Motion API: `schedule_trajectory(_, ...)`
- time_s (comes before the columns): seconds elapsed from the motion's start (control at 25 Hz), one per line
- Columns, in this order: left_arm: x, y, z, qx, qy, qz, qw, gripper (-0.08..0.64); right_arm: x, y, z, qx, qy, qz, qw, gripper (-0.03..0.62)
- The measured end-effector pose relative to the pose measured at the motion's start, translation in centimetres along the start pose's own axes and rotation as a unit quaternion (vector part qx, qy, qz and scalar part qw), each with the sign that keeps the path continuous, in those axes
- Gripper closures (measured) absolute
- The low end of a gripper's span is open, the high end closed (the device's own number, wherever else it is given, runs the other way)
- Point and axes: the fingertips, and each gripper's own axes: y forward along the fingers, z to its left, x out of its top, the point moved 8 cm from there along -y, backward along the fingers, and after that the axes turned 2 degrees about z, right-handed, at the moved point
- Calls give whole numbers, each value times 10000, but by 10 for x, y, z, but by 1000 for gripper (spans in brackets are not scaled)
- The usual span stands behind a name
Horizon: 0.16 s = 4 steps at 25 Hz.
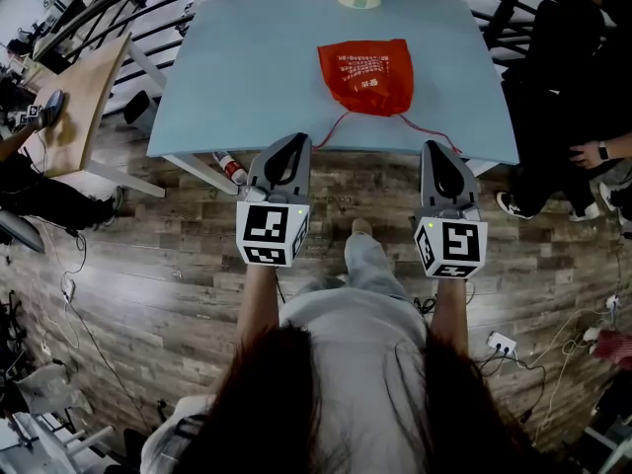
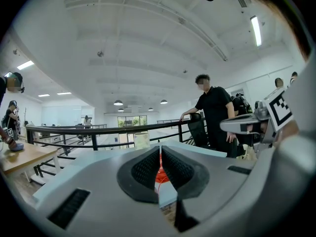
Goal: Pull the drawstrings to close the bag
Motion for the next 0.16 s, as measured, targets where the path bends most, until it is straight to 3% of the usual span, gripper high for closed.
schedule_trajectory(0.16,0,-4,-1,4,-2,16,10000,534,0,-4,2,-3,11,4,10000,568)
